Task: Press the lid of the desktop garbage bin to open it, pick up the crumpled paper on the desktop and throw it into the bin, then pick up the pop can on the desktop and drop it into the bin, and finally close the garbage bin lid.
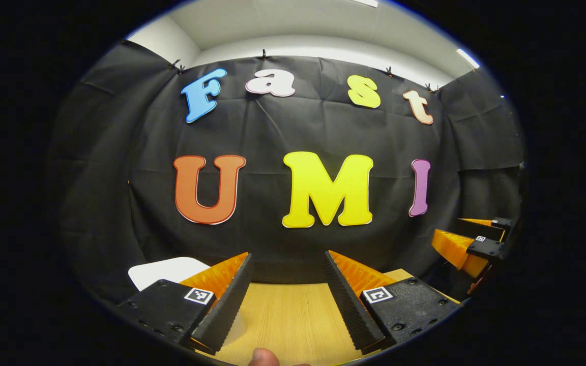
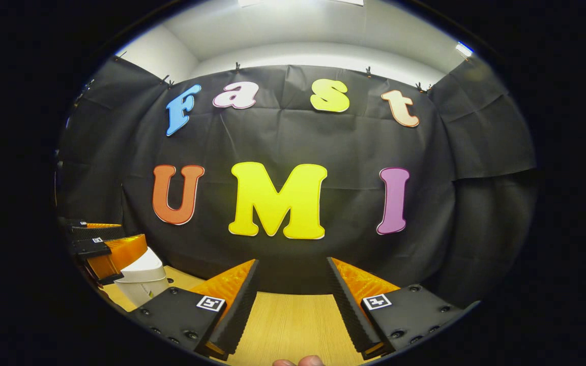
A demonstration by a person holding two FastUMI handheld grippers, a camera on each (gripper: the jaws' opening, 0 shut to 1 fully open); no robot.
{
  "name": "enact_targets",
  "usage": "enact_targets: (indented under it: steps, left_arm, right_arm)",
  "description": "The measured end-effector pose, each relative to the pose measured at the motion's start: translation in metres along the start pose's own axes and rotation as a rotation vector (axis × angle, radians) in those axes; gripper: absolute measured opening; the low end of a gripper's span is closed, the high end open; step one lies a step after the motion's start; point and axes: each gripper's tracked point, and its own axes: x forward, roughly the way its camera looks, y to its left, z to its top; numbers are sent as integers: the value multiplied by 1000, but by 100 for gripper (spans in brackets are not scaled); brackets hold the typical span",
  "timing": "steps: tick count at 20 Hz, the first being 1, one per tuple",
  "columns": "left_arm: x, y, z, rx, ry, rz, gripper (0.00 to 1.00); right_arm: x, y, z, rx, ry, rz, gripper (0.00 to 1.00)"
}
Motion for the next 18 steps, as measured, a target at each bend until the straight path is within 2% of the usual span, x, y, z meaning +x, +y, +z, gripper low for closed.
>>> enact_targets:
  steps: [8, 18]
  left_arm:
    - [-3, -5, 3, 14, -11, -11, 91]
    - [-2, -5, 4, 15, -13, -13, 90]
  right_arm:
    - [4, 12, -3, -9, 5, 28, 82]
    - [6, 10, -2, -4, 2, 21, 82]
